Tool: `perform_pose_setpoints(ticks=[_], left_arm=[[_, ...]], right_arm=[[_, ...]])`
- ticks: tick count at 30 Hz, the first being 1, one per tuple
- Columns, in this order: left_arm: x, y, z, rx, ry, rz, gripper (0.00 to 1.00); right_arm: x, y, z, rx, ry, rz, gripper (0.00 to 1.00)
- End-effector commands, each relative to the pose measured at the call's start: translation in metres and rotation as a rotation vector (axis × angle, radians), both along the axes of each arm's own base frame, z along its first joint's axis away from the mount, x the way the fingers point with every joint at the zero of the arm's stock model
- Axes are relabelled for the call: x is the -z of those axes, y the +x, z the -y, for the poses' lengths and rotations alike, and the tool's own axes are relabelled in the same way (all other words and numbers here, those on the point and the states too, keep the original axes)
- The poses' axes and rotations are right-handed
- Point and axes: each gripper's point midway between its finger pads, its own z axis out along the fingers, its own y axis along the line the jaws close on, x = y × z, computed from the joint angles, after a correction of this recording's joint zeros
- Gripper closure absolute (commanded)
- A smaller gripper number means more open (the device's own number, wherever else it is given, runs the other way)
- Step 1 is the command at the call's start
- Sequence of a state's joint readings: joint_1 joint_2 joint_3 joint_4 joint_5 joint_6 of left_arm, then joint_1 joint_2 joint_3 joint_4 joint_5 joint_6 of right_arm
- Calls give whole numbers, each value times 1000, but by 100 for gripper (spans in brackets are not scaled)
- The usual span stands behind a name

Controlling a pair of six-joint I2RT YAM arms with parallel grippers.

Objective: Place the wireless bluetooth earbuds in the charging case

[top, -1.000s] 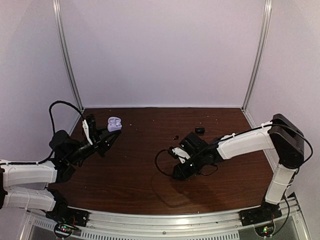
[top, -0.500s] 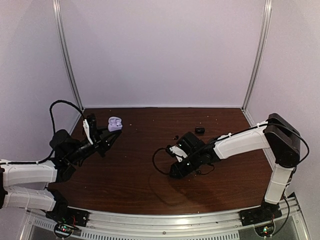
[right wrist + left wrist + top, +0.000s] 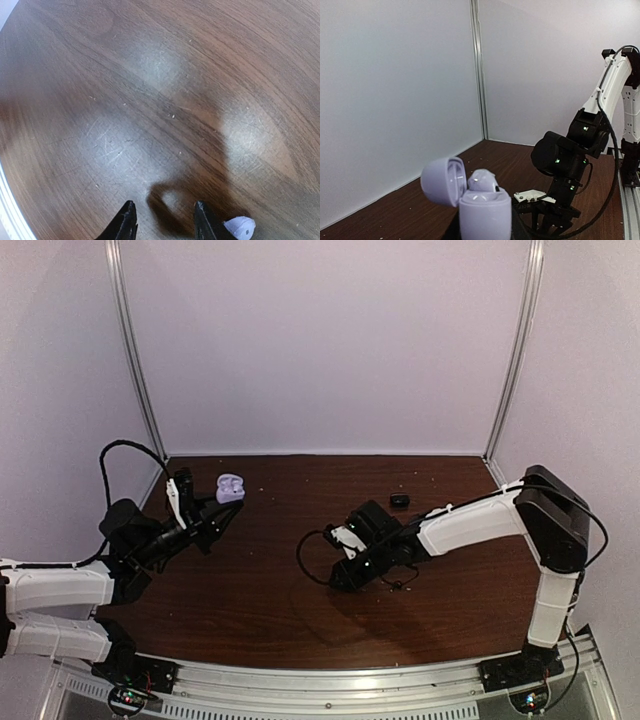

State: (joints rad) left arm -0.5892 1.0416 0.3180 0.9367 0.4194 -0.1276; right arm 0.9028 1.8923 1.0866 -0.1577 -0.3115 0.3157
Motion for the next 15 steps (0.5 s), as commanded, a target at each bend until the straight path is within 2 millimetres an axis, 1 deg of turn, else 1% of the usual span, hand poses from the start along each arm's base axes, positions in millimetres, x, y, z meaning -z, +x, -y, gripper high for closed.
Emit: perform_pose_setpoints(ticks=[1,4,6,8,11,13,15], left_arm=[[-21,-1,0,-6,-26,61,100],[-21,0,0,-5,-26,62,100],[-20,-1,1,1,-25,60,100],[-21,-1,2,4,-25,61,100],[-20,-1,2,7,-25,57,100],[-19,0,3,9,-26,56,100],[-18,0,4,13,-26,53,100]], right_arm=[[4,14,4,17,-32,37,59],[-5,18,2,-2,-19,58,58],[-19,14,-4,-39,23,65,58],[-36,5,-9,-81,75,67,59],[-57,-11,-9,-135,120,65,59],[-62,-23,-3,-155,140,47,59],[-55,-27,7,-141,108,27,59]])
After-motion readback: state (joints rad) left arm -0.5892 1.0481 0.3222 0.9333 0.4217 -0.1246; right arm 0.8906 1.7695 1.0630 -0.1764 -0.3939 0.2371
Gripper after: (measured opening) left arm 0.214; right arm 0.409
